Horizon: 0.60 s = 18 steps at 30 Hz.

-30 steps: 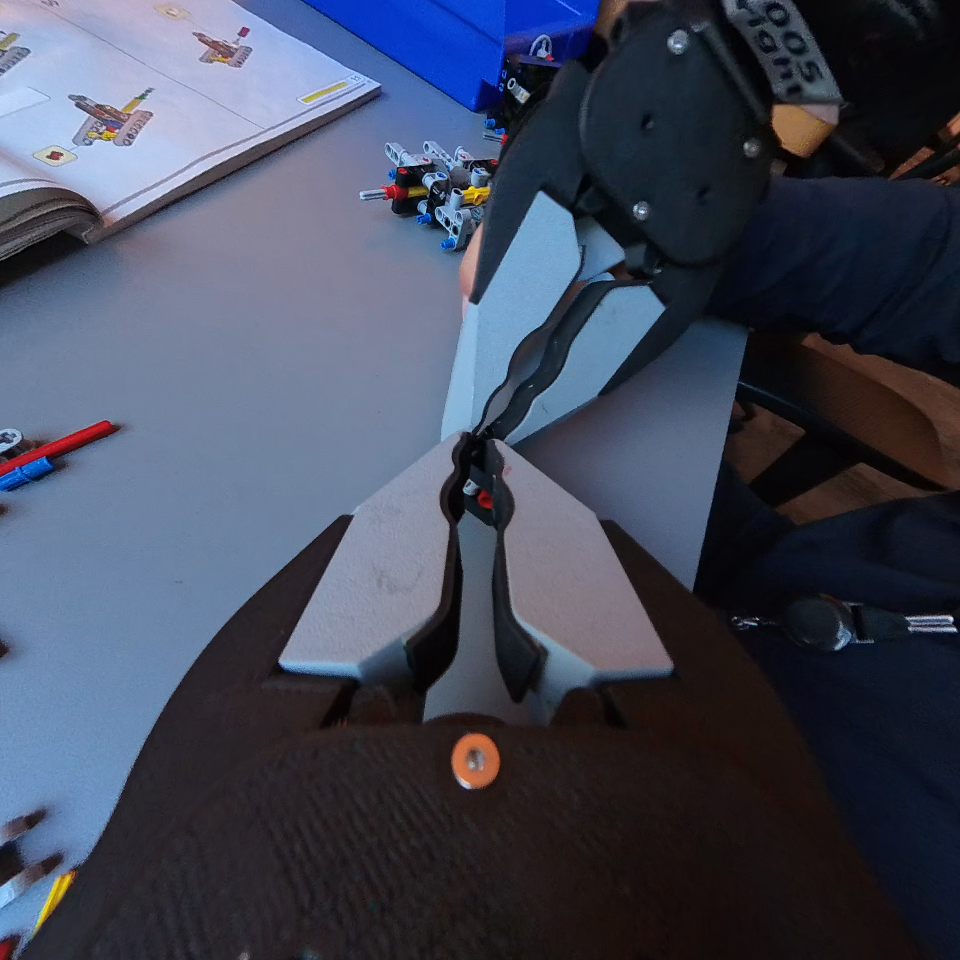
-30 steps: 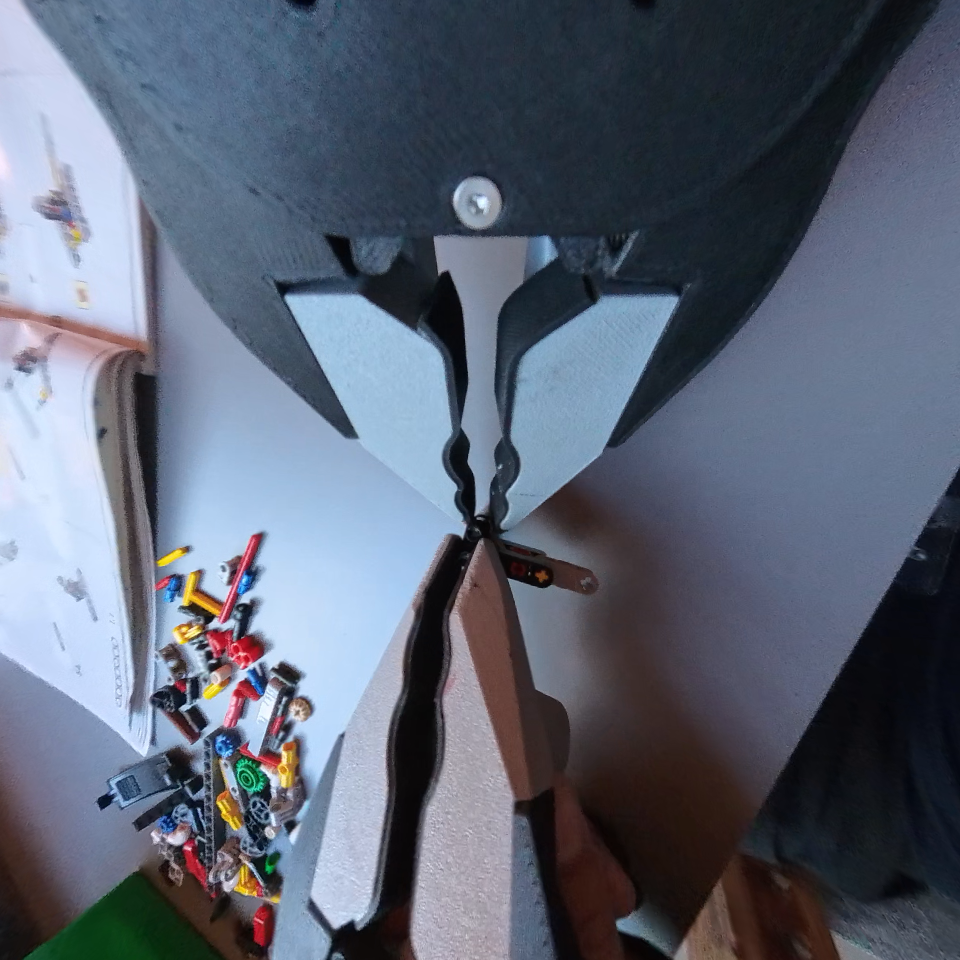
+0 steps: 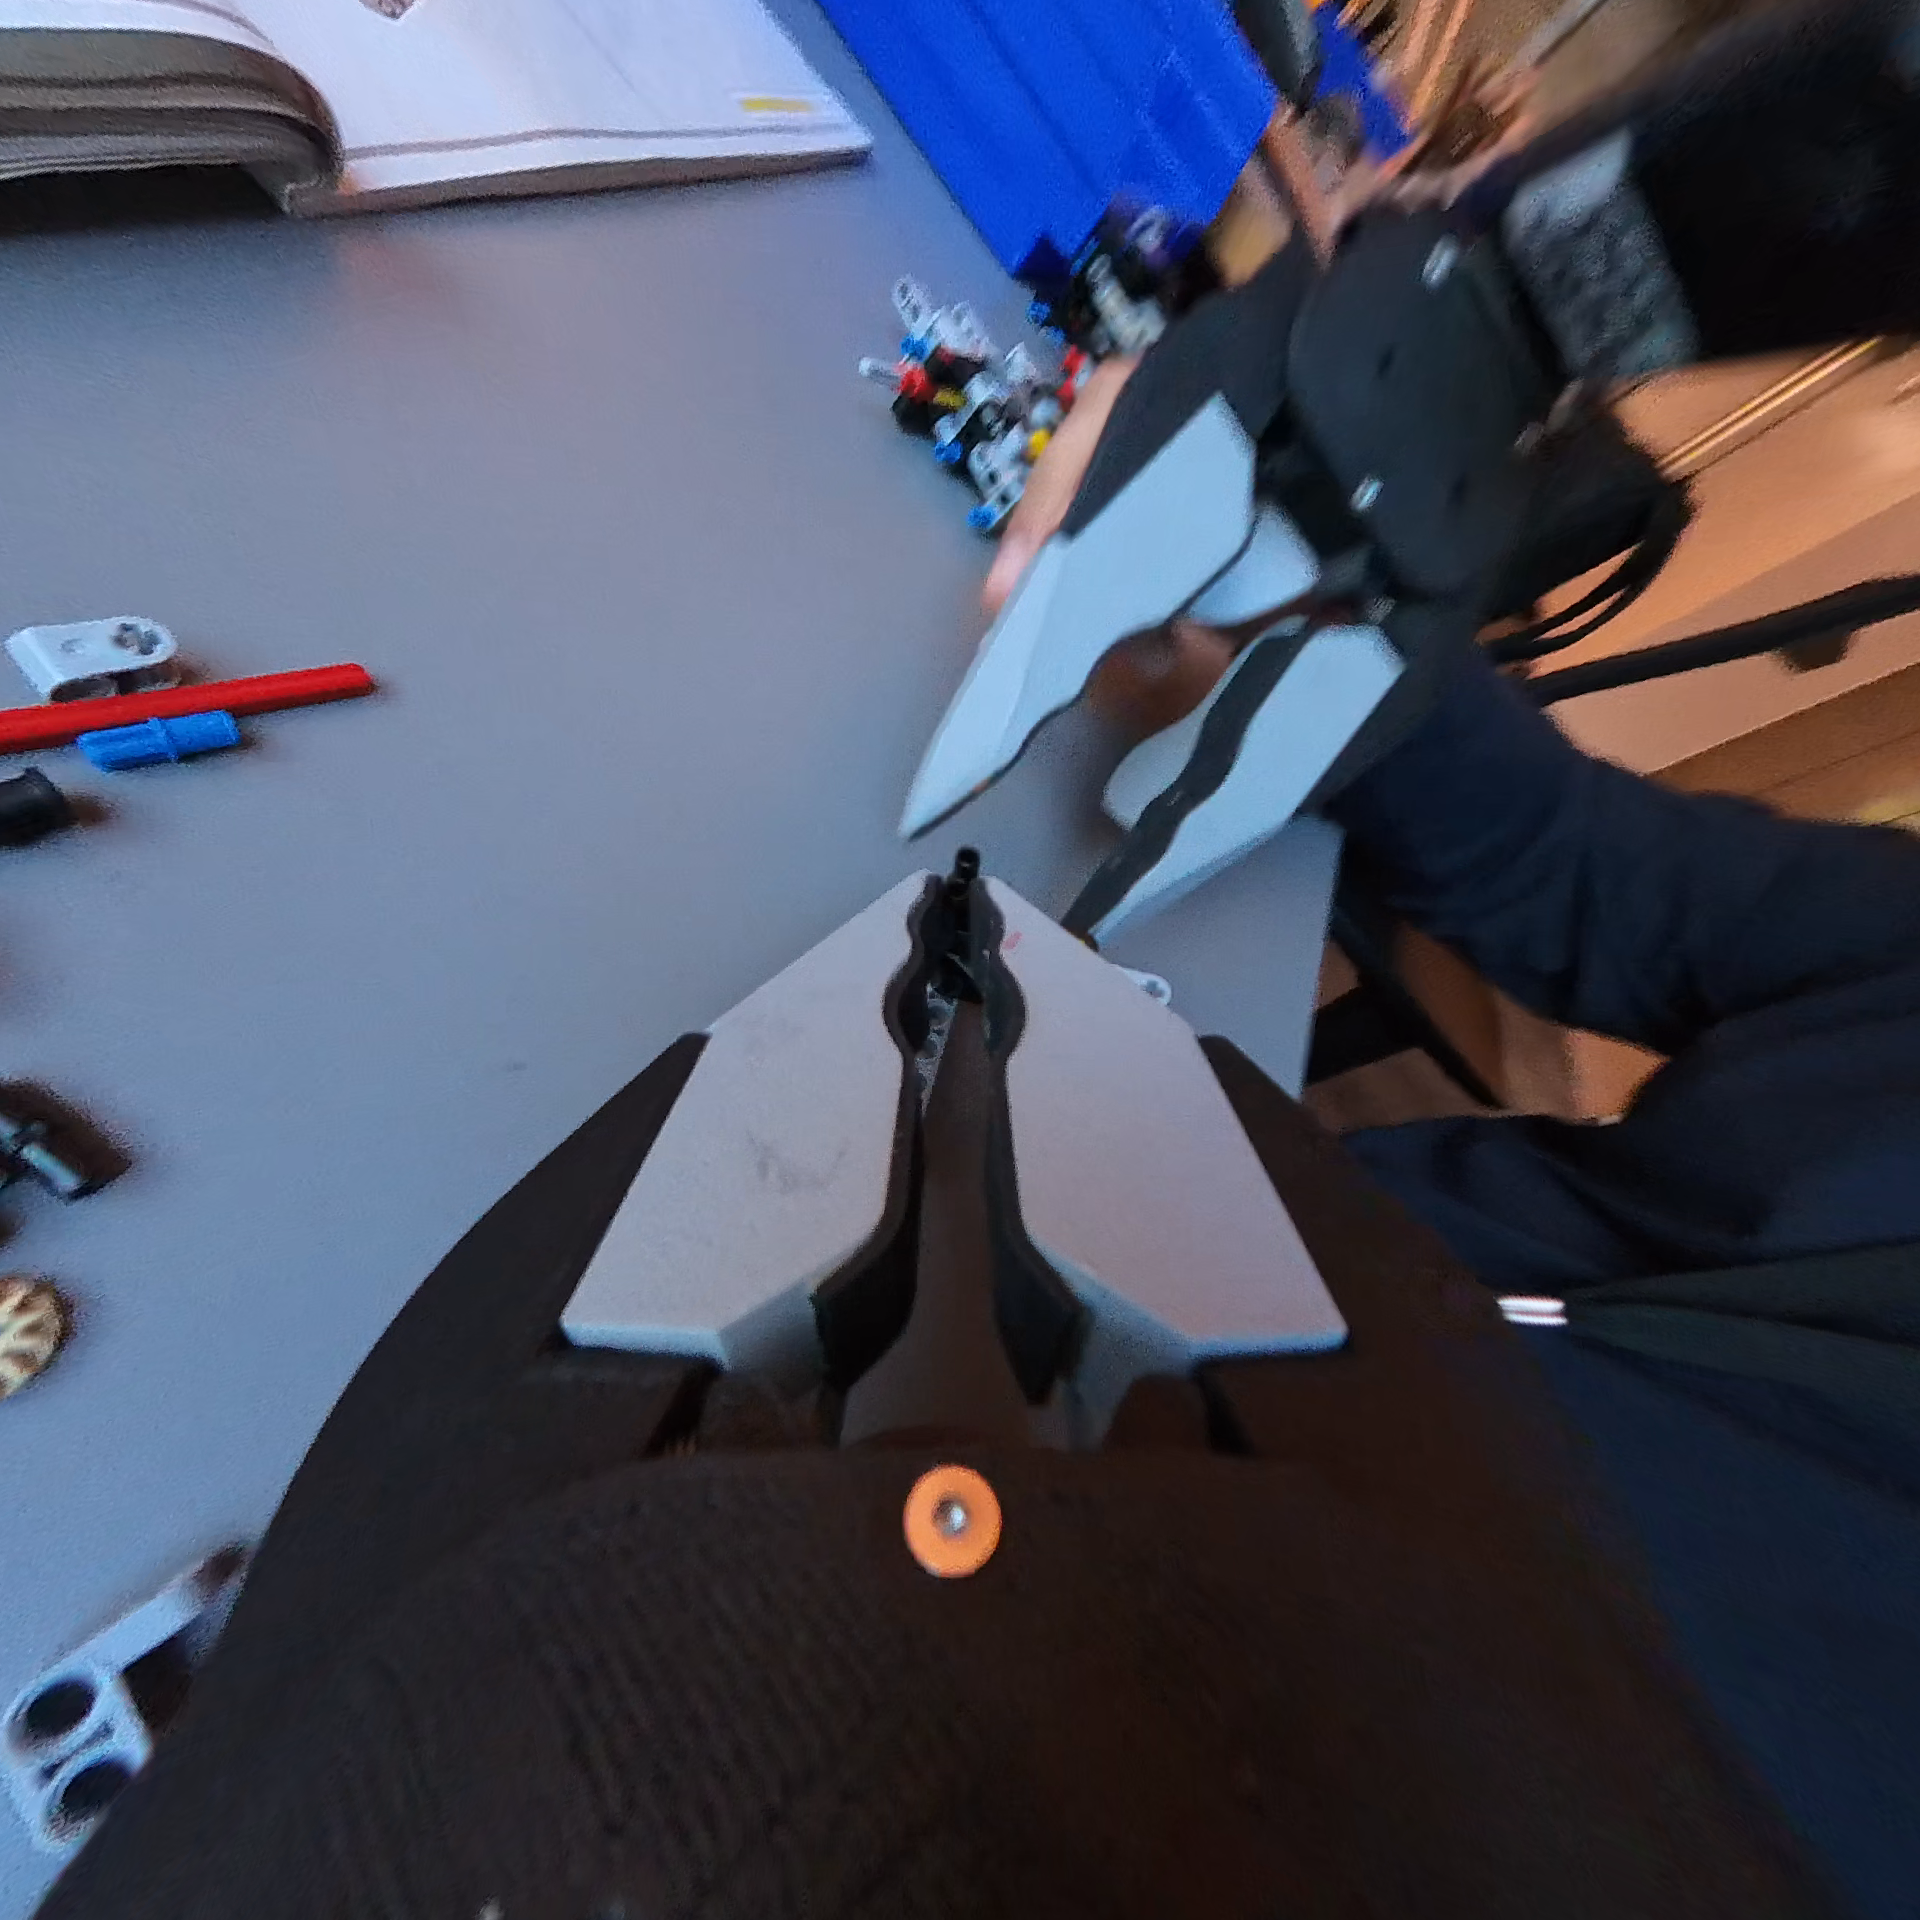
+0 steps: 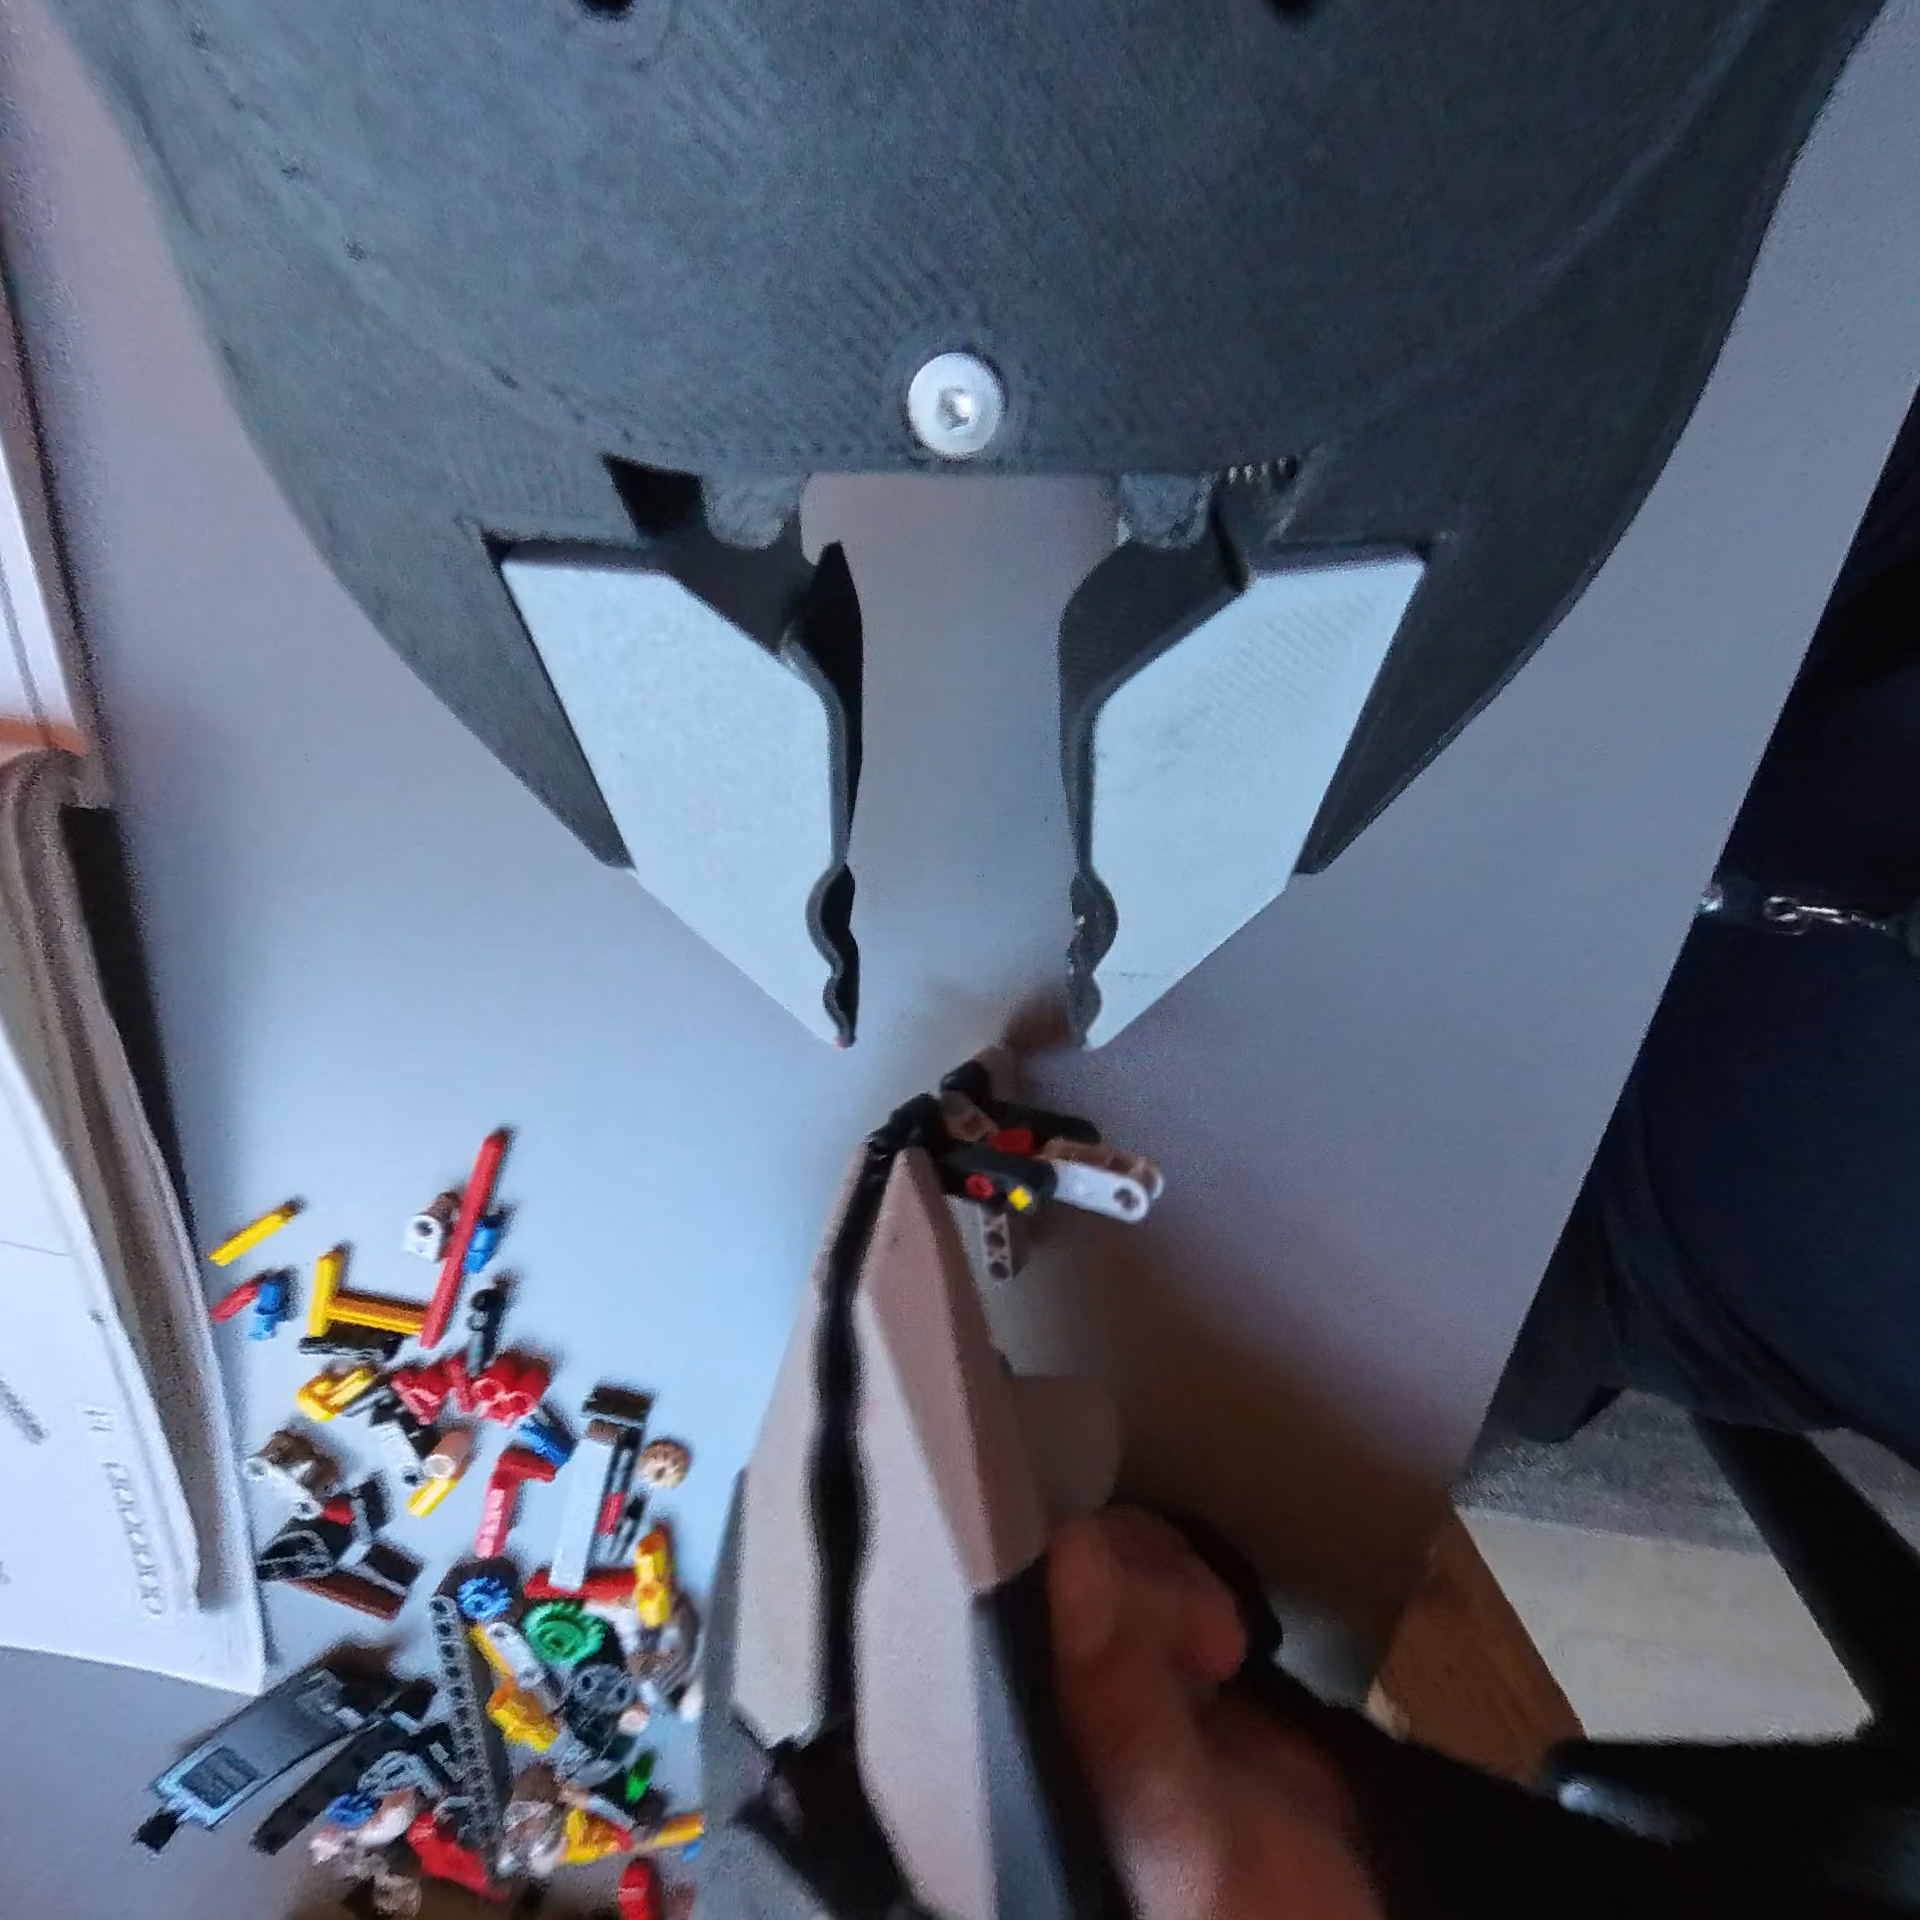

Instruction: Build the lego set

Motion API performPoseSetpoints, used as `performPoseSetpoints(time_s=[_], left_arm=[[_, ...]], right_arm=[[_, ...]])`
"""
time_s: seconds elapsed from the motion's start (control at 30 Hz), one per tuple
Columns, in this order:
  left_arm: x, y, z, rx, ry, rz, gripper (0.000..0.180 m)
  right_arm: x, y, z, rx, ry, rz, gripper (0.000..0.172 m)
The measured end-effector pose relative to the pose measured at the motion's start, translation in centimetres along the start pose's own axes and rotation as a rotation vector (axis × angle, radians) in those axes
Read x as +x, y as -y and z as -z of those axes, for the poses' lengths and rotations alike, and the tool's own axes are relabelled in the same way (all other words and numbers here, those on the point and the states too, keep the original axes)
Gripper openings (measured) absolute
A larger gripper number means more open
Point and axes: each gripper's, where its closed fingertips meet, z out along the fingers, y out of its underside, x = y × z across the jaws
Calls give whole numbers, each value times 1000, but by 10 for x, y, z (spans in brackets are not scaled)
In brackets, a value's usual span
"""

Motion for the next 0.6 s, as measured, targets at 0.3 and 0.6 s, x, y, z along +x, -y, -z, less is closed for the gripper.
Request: performPoseSetpoints(time_s=[0.3,0.6], left_arm=[[31,13,5,69,-339,148,1],[30,20,1,100,-330,120,2]], right_arm=[[0,13,-9,68,-194,107,52],[-8,19,-1,144,-156,15,14]])
